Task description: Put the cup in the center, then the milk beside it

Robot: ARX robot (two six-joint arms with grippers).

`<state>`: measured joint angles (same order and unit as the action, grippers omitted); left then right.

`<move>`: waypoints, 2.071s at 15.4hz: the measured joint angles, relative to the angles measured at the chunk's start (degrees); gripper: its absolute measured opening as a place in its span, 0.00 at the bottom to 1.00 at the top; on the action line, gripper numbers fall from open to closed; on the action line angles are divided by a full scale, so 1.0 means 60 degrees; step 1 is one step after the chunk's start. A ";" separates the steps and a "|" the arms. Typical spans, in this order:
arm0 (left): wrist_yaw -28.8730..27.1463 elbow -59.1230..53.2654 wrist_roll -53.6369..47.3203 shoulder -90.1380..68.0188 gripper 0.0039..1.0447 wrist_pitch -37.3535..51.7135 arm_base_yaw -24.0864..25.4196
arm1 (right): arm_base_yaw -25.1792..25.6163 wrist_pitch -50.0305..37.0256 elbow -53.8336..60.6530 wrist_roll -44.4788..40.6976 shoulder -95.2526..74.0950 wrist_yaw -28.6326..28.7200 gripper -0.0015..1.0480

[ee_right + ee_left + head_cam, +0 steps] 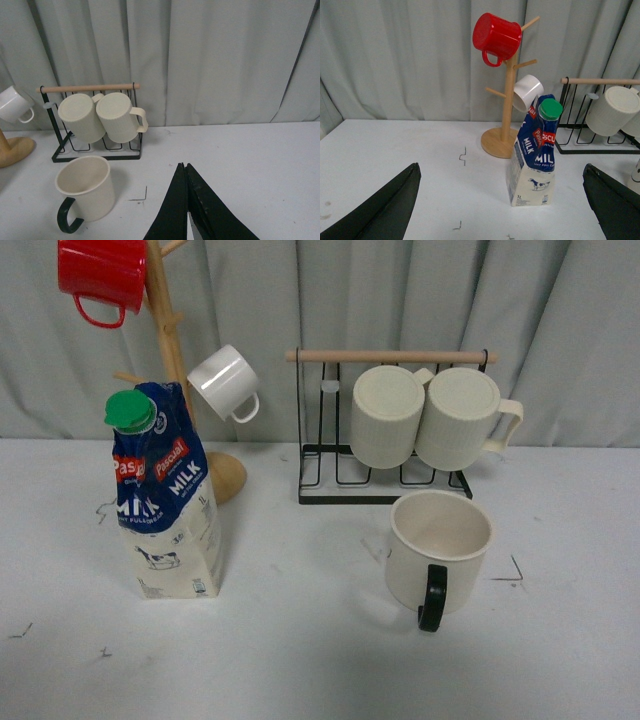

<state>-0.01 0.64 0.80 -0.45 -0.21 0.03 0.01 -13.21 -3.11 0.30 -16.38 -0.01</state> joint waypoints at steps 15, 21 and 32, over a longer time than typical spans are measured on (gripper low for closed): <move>0.0000 0.0000 0.0000 0.0000 0.94 0.0000 0.0000 | 0.0000 0.2237 0.0408 -0.0022 0.2688 0.0004 0.59; -0.1027 0.3978 0.1840 -0.6951 0.94 -0.0102 -0.1909 | 0.0000 0.2237 0.0408 -0.0025 0.2688 0.0004 0.94; -0.1348 0.8171 0.0874 -1.4921 0.94 0.2040 -0.1832 | 0.0000 0.2237 0.0408 -0.0025 0.2688 0.0004 0.94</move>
<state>-8.10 49.67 6.04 -89.97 12.03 -10.96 0.01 0.21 -0.67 0.14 -0.25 0.01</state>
